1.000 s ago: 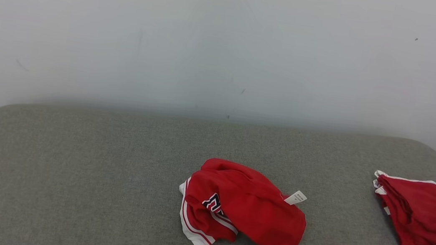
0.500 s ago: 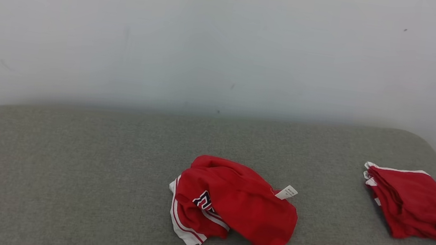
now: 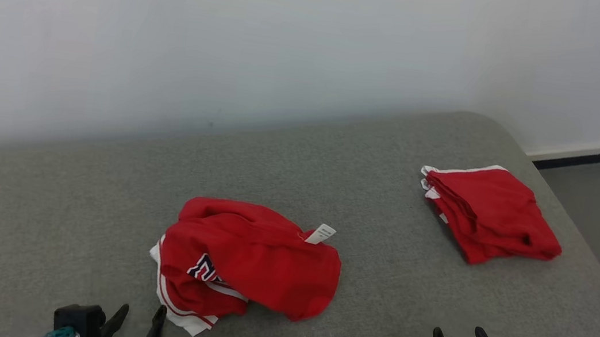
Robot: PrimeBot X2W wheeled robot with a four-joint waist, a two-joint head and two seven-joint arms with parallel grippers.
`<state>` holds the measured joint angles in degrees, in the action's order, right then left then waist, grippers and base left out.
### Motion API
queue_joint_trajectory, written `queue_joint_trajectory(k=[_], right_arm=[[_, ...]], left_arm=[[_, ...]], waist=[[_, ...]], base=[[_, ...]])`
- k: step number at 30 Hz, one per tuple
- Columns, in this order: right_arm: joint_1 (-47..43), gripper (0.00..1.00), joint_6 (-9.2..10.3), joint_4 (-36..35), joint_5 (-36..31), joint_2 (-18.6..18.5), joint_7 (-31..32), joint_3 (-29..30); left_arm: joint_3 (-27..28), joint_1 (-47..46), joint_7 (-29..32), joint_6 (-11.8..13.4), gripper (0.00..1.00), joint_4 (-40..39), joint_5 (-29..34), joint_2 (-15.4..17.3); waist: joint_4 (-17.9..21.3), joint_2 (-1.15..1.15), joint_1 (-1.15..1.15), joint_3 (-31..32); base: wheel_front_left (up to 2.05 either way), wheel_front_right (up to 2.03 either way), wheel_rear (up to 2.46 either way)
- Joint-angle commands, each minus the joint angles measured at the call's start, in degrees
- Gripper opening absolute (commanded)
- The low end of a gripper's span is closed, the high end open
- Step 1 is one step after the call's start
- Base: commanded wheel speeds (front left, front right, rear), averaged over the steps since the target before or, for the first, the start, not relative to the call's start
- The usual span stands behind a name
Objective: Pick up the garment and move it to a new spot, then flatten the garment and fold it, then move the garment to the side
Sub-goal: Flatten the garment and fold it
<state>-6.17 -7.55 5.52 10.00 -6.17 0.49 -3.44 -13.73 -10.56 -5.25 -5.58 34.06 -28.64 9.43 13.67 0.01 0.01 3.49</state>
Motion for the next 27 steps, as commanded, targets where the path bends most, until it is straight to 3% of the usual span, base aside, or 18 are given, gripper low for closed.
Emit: queue_joint_trajectory(k=[1,8,9,10,11,15,20,27], right_arm=[[0.6,1.00,0.11,-0.3,-0.3,0.1,-0.3,-0.1],[1.5,1.00,0.11,0.1,-0.1,0.4,-0.7,-0.7],[1.5,1.00,0.11,0.2,-0.1,0.4,-0.8,-0.8],[1.5,1.00,0.11,0.3,0.0,0.4,-0.9,-0.8],[1.5,1.00,0.11,0.4,0.0,0.4,-1.0,-0.7],[1.5,1.00,0.11,0.8,0.0,0.3,-1.0,-0.4],[1.5,1.00,0.11,1.1,-0.3,0.6,-1.0,-1.0],[1.9,1.00,0.11,1.8,0.1,0.4,-1.1,-2.5]], left_arm=[[-0.1,-2.1,-1.1,-0.5,1.00,2.3,-0.7,-0.3],[-0.4,-5.0,-3.0,-0.8,1.00,8.4,-1.5,-0.6],[-0.1,-5.4,-3.4,-0.5,0.47,9.3,-1.4,-0.6],[0.2,-5.9,-4.0,-0.5,0.07,10.1,-1.5,-0.6],[0.4,-6.5,-4.4,-0.5,0.00,10.7,-1.7,-0.7],[0.6,-8.9,-7.1,0.0,0.00,11.4,-1.0,-0.8],[-0.7,-14.3,-9.1,-0.3,0.00,7.0,1.0,-2.2],[-9.2,-25.7,-9.6,-1.1,0.00,-4.2,7.1,-4.9]], waist=[[6.2,-0.01,-0.01,-3.9],[8.7,-0.01,-0.01,-4.8],[8.9,-0.01,-0.01,-4.8],[9.1,-0.01,-0.01,-4.8],[9.2,-0.01,-0.01,-4.8],[9.1,-0.01,-0.01,-4.4],[8.1,-0.01,-0.01,-3.4],[7.7,-0.01,-0.01,-1.4]], base=[[0.00,0.00,0.00],[0.00,0.00,0.00],[0.00,0.00,0.00],[0.00,0.00,0.00],[0.00,0.00,0.00],[0.00,0.00,0.00],[0.00,0.00,0.00],[0.00,0.00,0.00]])
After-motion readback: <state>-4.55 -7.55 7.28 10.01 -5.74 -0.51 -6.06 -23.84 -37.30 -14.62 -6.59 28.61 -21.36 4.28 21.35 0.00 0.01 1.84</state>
